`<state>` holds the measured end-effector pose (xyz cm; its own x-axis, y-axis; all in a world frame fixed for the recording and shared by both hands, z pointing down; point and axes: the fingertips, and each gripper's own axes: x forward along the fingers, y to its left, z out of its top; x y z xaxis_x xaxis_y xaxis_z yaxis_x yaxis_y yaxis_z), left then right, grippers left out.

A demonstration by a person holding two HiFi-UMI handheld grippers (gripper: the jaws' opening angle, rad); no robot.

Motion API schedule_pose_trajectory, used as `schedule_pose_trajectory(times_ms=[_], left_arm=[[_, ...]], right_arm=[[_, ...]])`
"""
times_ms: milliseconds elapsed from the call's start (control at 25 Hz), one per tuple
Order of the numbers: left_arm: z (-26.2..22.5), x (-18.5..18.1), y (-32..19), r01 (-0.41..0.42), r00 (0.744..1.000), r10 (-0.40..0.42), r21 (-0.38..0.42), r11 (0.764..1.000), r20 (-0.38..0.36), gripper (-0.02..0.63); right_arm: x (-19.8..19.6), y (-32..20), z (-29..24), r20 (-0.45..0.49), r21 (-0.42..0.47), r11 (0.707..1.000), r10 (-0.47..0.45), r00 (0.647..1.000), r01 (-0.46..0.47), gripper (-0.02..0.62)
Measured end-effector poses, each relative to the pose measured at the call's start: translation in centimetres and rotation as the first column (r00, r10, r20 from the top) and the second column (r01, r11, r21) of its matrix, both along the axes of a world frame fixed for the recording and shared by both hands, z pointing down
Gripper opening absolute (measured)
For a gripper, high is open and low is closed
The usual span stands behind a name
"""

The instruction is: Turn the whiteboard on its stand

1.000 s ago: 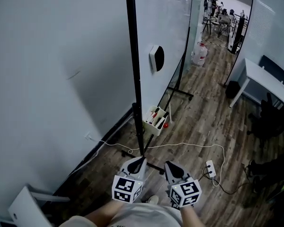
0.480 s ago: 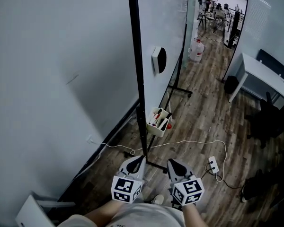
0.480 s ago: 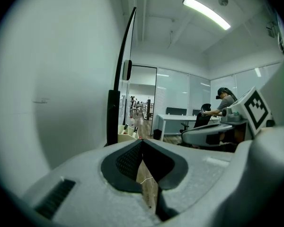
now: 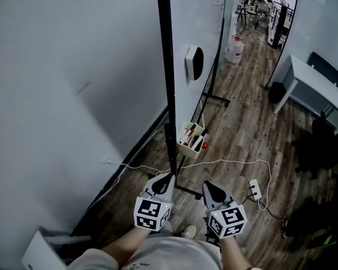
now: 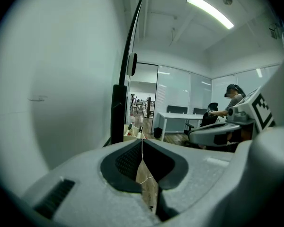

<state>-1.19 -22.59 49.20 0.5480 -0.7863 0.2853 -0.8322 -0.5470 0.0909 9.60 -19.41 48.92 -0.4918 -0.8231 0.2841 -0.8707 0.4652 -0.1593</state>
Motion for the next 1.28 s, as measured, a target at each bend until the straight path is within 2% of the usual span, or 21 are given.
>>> schedule_pose_trajectory(times_ms=[240, 440, 720, 1280], left_arm=[[0.3, -0.4, -3.3, 0.028, 0.999, -0.028, 0.012, 1.0, 0.041, 0.022], [0.5, -0.8, -6.5, 0.055, 0.997, -0.055, 0.007, 0.998, 0.049, 0.08], [1.0, -1.1, -10.8, 0.097, 0.995, -0.097, -0.016, 0.995, 0.036, 0.217], [1.7, 0.8, -15.7, 0.092, 0.994, -0.091, -0.018, 0.996, 0.064, 0.244]], right_arm=[[-0.1, -2.2, -0.2, -0.002, 0.004, 1.0, -0.005, 1.0, 0.005, 0.006], [-0.1, -3.8, -0.3, -0.001, 0.01, 1.0, -0.004, 1.0, 0.004, 0.006], [0.3, -5.2, 0.0, 0.0, -0.002, 1.0, 0.006, 1.0, -0.006, 0.006], [1.4, -6.0, 1.4, 0.005, -0.035, 0.998, 0.046, 0.999, -0.046, 0.006]])
